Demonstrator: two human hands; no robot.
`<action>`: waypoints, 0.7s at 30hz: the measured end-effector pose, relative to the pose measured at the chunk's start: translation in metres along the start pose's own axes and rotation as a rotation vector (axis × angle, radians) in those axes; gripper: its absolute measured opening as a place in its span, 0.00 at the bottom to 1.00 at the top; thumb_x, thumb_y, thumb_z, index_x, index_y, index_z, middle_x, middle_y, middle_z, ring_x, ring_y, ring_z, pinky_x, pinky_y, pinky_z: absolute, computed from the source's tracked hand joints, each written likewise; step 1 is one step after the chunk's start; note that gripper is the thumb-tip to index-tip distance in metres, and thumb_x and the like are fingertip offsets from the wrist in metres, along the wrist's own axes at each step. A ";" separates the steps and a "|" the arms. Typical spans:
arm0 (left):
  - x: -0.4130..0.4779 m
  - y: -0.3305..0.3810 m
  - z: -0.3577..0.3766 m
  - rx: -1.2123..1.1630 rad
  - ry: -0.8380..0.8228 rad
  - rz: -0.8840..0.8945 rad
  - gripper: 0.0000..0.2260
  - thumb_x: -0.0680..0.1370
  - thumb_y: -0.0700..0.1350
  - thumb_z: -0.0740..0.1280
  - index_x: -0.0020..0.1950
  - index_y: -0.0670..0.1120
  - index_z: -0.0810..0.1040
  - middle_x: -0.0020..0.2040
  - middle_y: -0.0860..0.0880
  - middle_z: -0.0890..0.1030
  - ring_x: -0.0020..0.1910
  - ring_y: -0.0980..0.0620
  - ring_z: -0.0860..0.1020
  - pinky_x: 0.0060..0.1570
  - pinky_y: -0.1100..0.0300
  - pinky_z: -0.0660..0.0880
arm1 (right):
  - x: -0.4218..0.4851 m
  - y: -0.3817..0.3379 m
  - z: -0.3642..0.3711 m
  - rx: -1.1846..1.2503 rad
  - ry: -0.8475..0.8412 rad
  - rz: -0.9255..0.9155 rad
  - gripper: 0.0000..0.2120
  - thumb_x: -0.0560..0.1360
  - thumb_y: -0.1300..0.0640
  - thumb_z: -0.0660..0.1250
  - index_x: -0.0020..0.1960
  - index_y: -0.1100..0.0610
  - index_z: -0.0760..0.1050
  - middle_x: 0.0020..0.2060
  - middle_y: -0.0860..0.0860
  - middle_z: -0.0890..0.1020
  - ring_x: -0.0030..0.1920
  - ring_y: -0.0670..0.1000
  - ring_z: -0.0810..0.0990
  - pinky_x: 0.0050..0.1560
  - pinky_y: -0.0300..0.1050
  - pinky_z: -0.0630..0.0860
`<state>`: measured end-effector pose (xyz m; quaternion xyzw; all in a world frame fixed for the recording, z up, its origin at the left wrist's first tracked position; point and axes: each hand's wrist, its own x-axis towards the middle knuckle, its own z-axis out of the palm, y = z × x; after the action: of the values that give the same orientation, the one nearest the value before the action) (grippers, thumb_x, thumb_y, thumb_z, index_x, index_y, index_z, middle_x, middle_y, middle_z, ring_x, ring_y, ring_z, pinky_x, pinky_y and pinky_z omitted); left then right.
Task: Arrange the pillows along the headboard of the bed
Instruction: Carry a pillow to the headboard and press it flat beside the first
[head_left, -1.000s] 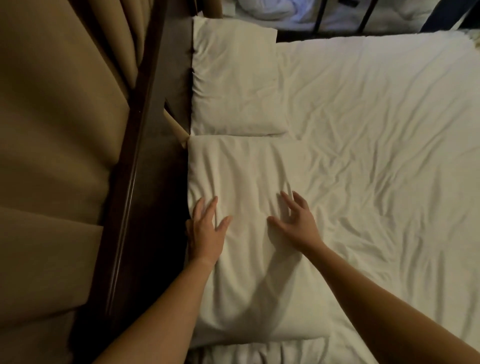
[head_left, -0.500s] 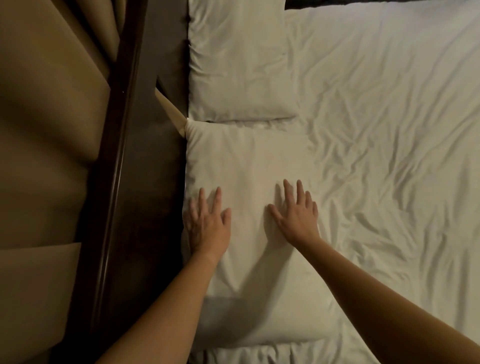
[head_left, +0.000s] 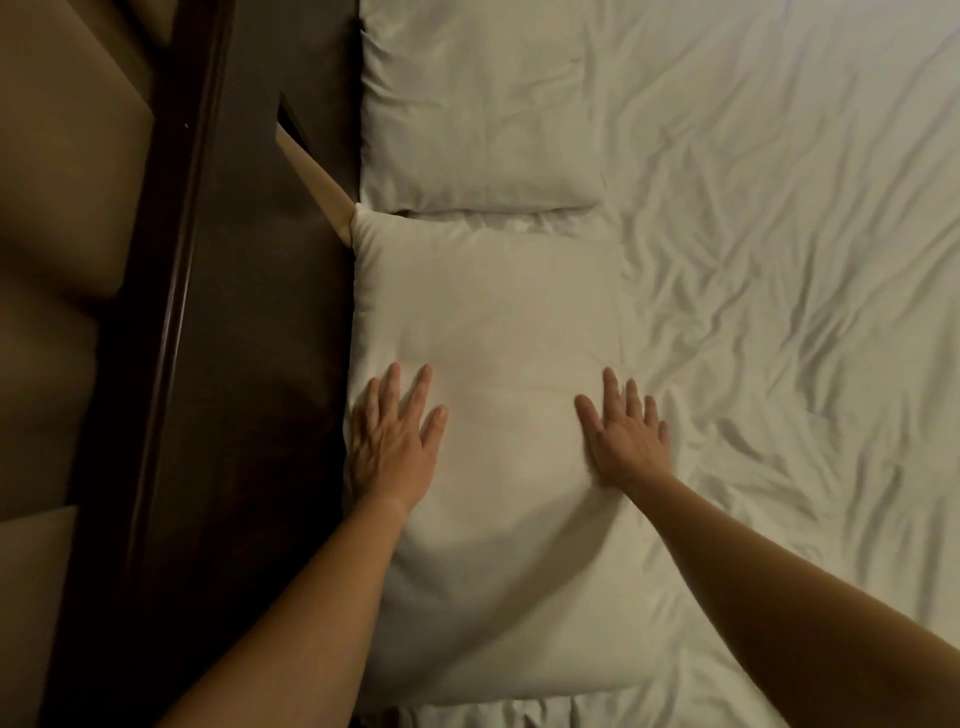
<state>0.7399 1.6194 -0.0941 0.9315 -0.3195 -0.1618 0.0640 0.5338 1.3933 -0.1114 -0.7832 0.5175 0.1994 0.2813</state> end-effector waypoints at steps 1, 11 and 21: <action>-0.002 0.000 -0.001 -0.004 0.007 -0.005 0.28 0.84 0.63 0.54 0.84 0.61 0.56 0.85 0.49 0.54 0.83 0.43 0.51 0.81 0.44 0.51 | -0.003 0.006 -0.002 -0.003 -0.013 0.021 0.38 0.79 0.25 0.41 0.85 0.39 0.41 0.86 0.50 0.47 0.84 0.60 0.47 0.82 0.62 0.47; -0.048 0.039 -0.008 -0.101 0.095 0.072 0.28 0.86 0.61 0.51 0.85 0.58 0.52 0.86 0.48 0.50 0.84 0.43 0.46 0.82 0.45 0.48 | -0.081 -0.050 0.029 0.018 0.181 -0.333 0.33 0.83 0.29 0.40 0.84 0.37 0.36 0.85 0.46 0.42 0.84 0.54 0.40 0.82 0.55 0.41; -0.117 -0.013 0.026 0.015 -0.002 -0.004 0.28 0.84 0.63 0.53 0.84 0.60 0.57 0.85 0.50 0.58 0.83 0.44 0.54 0.81 0.49 0.53 | -0.106 0.021 0.049 -0.074 0.085 -0.198 0.32 0.83 0.30 0.38 0.83 0.36 0.34 0.84 0.42 0.40 0.84 0.51 0.40 0.83 0.55 0.42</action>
<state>0.6515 1.7009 -0.0915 0.9325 -0.3188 -0.1603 0.0563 0.4728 1.4927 -0.0892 -0.8479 0.4414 0.1565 0.2483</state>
